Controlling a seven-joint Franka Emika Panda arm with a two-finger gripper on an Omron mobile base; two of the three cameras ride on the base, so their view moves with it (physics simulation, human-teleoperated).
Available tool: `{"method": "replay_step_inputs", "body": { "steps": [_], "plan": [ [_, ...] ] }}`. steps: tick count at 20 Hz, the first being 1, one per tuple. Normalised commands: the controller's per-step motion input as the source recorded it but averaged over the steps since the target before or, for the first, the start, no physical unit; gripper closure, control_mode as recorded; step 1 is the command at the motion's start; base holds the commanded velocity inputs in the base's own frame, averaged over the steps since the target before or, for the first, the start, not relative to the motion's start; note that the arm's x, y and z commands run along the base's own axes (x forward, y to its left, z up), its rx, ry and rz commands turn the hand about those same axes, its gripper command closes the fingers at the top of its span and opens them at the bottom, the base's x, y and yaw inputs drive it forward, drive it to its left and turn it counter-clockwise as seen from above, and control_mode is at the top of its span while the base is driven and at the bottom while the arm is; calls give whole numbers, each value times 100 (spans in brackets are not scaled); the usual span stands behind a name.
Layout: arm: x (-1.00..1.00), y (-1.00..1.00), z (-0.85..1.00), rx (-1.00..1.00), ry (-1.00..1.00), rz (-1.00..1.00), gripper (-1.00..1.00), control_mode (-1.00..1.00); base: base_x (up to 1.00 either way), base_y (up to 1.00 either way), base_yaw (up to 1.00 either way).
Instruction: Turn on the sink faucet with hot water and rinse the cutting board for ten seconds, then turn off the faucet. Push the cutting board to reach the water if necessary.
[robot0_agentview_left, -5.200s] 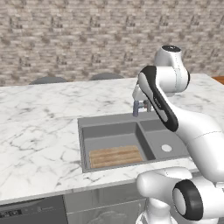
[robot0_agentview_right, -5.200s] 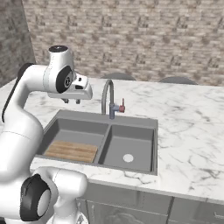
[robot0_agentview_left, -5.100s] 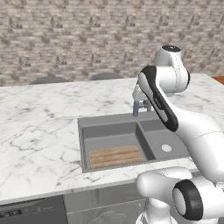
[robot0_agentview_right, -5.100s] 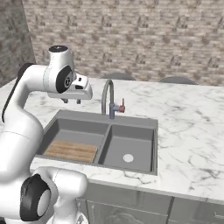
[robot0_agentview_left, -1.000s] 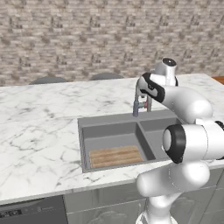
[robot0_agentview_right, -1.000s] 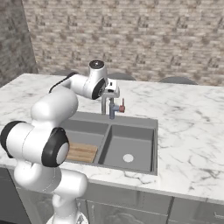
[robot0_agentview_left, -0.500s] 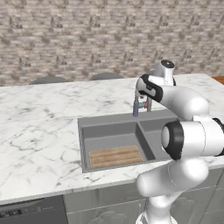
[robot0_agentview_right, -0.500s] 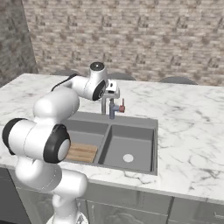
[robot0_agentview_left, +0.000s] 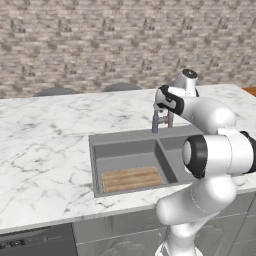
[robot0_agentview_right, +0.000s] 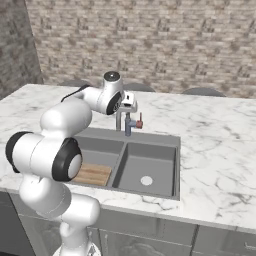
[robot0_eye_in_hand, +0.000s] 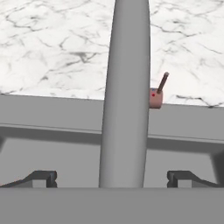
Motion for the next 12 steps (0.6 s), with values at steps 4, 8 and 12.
{"method": "replay_step_inputs", "body": {
  "steps": [4,8,12],
  "plan": [
    [6,8,-8,0,0,0,-100,-100,0,0,0],
    [5,18,-11,0,0,0,-100,-100,0,0,0],
    [3,21,-11,0,0,0,-100,-100,0,0,0]
  ]
}}
